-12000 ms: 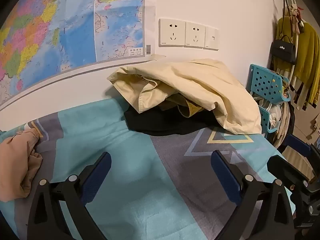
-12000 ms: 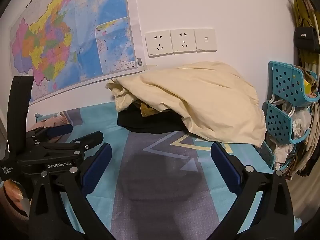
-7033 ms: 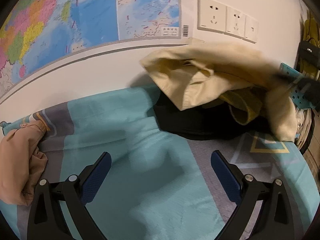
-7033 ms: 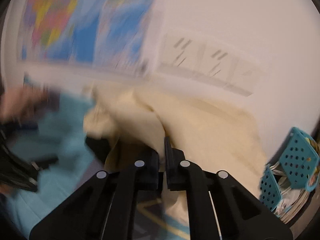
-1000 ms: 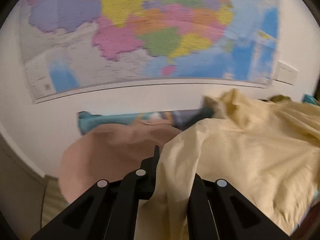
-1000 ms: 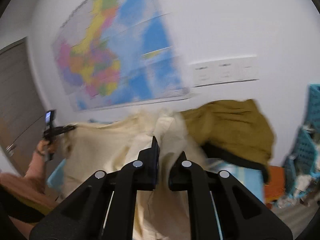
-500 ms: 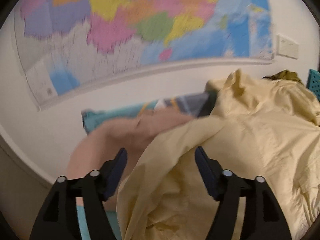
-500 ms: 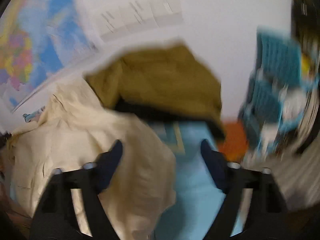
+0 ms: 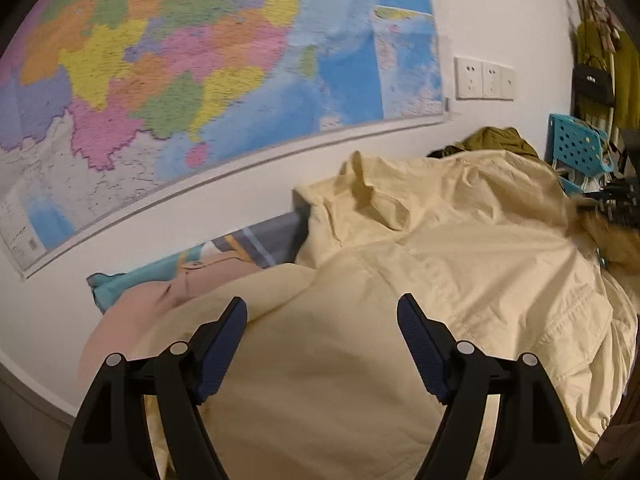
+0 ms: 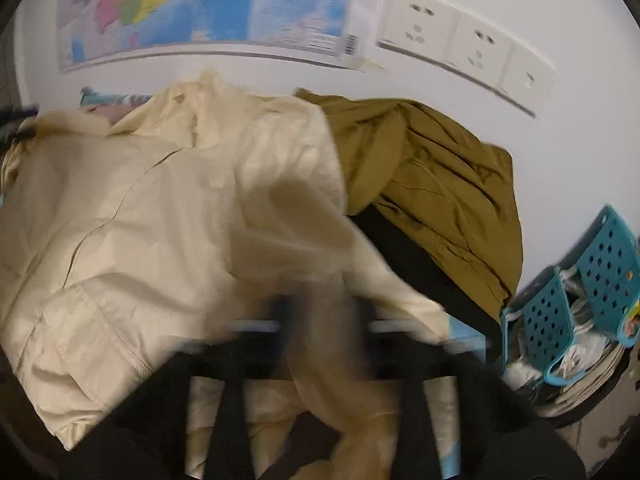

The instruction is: Fold large clothes

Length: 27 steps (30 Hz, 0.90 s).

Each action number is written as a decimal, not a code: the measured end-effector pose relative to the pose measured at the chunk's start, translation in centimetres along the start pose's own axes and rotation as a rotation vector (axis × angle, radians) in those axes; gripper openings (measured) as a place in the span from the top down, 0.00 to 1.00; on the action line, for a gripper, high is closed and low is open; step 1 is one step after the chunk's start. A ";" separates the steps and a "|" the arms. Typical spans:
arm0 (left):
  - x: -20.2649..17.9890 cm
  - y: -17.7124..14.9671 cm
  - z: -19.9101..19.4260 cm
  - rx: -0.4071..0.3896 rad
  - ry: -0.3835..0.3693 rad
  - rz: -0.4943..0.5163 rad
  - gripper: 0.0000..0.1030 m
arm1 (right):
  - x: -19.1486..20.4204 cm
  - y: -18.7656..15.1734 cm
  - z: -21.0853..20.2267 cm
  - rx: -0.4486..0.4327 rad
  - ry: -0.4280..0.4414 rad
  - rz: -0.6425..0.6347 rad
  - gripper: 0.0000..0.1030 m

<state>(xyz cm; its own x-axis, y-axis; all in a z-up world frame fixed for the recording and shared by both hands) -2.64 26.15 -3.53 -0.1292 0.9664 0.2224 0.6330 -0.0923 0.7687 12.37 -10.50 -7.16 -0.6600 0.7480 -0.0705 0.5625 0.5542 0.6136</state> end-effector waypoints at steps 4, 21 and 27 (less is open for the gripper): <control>0.2 -0.6 0.7 0.007 0.040 0.024 0.21 | -4.0 1.7 -4.6 -0.157 0.066 0.179 0.94; 3.5 -1.6 4.7 0.089 0.109 -0.077 0.20 | -0.5 6.5 0.7 -0.051 0.066 0.052 0.54; 2.6 -1.9 5.3 0.088 0.097 -0.050 0.19 | 0.6 5.2 4.2 0.116 0.084 -0.033 0.99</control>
Point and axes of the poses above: each gripper's, at about its wrist camera, not at the fingertips, and z roughly the way its jaws point, x to its left, y to its top, the point moved 9 cm from there along z, roughly the way its jaws point, and after that the axes turned 5 degrees about y, right-handed, at the moved point
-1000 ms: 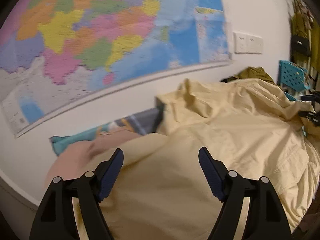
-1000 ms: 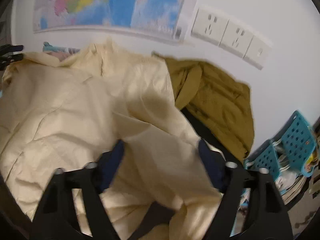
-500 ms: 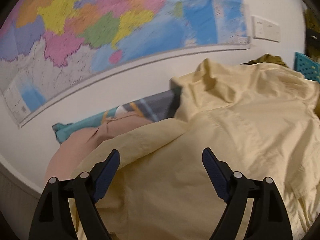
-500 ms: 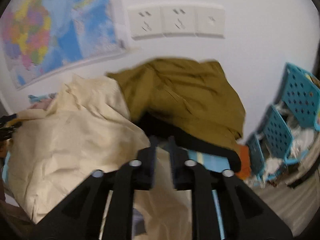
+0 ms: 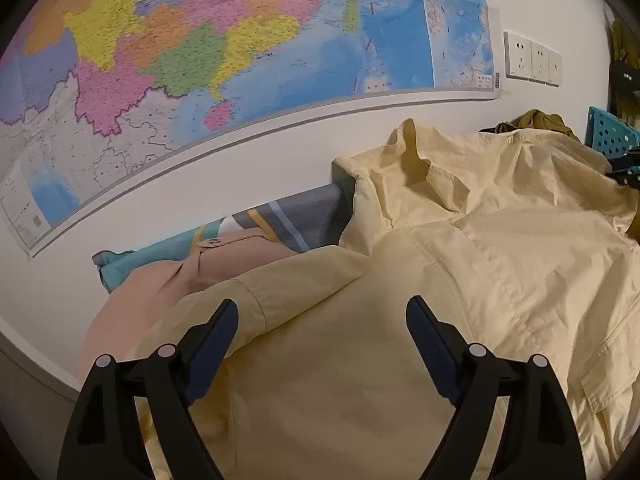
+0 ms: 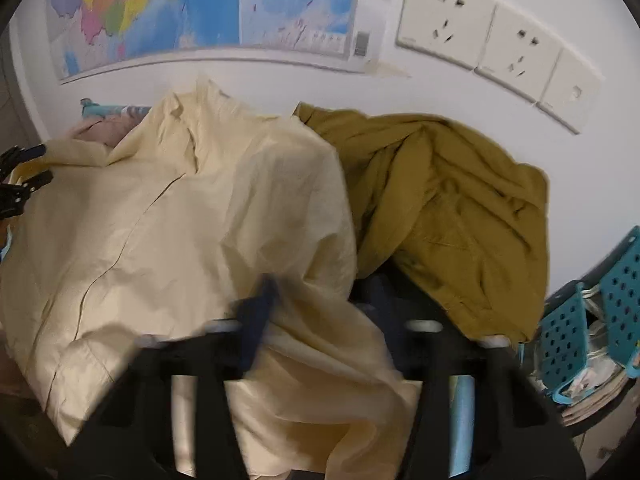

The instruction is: Fold large clothes

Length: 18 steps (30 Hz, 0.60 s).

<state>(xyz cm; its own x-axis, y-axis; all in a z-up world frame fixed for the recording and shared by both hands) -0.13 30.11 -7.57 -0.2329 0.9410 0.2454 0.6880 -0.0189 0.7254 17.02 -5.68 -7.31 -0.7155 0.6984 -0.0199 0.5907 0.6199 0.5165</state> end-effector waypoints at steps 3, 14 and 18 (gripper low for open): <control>0.4 -0.1 0.8 0.015 0.010 -0.011 0.19 | -1.7 1.5 -2.2 -0.065 -0.056 0.011 0.98; 1.2 -0.1 2.5 0.041 0.006 -0.069 0.19 | -8.3 2.2 -0.2 -0.123 -0.037 0.296 0.77; 0.1 0.2 1.2 0.013 -0.011 -0.039 0.19 | -7.7 0.3 -5.0 -0.263 -0.019 0.311 0.25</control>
Point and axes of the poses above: each gripper's, at about its wrist camera, not at the fingertips, and z roughly the way its jaws point, x to its left, y to its top, the point moved 9 cm from there along z, roughly the way its jaws point, and after that the axes turned 5 degrees about y, right-handed, at the moved point
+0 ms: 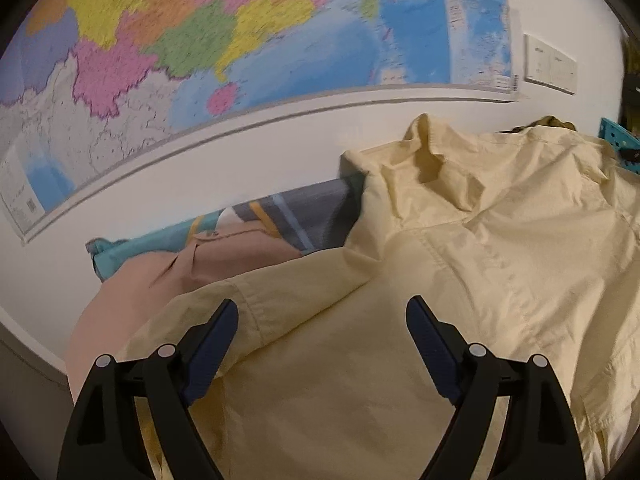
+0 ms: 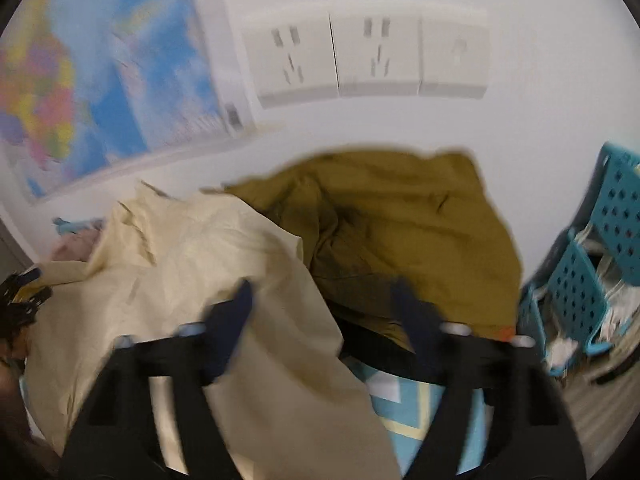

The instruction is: Fold large clothes

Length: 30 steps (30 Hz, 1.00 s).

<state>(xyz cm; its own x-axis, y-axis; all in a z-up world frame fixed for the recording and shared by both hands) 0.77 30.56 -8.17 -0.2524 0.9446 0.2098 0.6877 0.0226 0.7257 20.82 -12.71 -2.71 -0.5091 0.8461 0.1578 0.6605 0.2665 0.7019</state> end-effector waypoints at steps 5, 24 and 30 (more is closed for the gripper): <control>-1.2 0.0 -1.4 -0.025 -0.025 0.010 0.17 | 1.5 -5.7 -5.2 0.012 0.115 -0.015 0.12; 8.5 -9.7 -8.6 -0.021 0.171 -0.130 0.13 | 14.0 -15.8 -10.1 0.020 0.279 -0.139 0.13; 13.4 -14.8 -6.1 0.091 0.214 -0.248 0.20 | 16.1 -15.9 -9.9 0.016 0.340 -0.106 0.12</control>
Point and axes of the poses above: each gripper's, at about its wrist camera, not at the fingertips, and z roughly the way its jaws point, x to its left, y to its top, the point moved 9 cm from there along z, roughly the way its jaws point, and after that the axes turned 5 degrees about y, right-handed, at the moved point
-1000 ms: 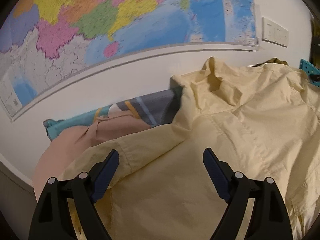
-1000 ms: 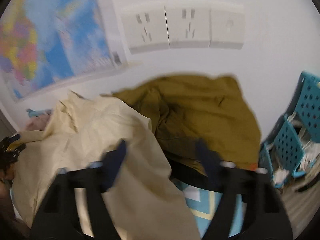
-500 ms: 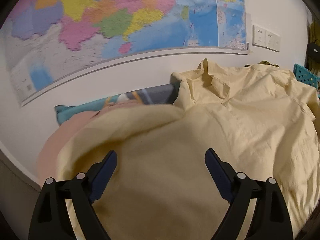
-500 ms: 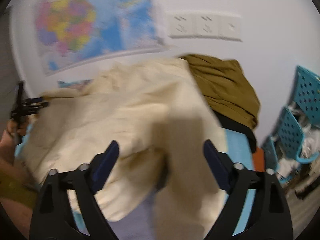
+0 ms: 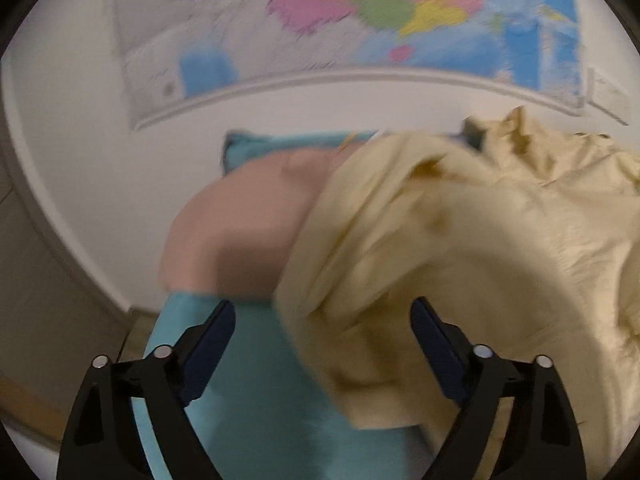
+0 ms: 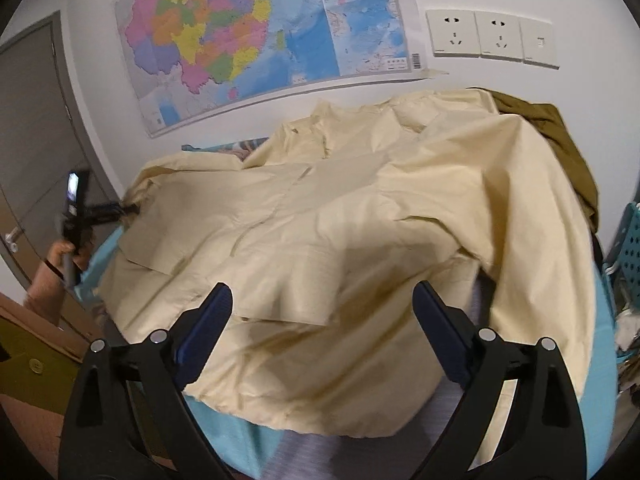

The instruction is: Fold large clothes

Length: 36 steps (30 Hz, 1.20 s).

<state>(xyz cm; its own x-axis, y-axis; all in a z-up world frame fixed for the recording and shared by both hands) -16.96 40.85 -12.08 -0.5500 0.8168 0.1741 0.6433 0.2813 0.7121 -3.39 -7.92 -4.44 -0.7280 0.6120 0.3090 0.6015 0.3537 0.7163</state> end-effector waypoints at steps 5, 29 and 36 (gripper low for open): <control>-0.5 -3.5 1.9 0.098 -0.122 -0.018 0.72 | 0.5 0.1 0.6 0.001 0.020 0.032 0.11; -4.3 -1.0 -9.0 -0.133 -0.267 0.137 0.35 | -3.3 -5.7 -2.7 0.030 -0.099 0.059 0.10; -10.5 -6.8 -14.0 -0.176 -0.532 0.329 0.24 | -1.4 -9.9 -1.7 0.125 -0.148 -0.118 0.08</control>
<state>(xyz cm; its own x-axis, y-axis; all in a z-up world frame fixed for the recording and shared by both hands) -22.97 23.29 -9.26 0.0286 0.9969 0.0738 0.6116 -0.0758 0.7876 -8.89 -13.49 -10.88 -0.7453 0.6548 0.1256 0.5575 0.5087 0.6561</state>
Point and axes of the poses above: each gripper's, at about its wrist camera, not at the fingertips, and z roughly the way its jaws point, x to its left, y to its top, the point moved 9 cm from there along z, roughly the way its jaws point, and after that the axes turned 5 degrees about y, right-handed, at the moved point
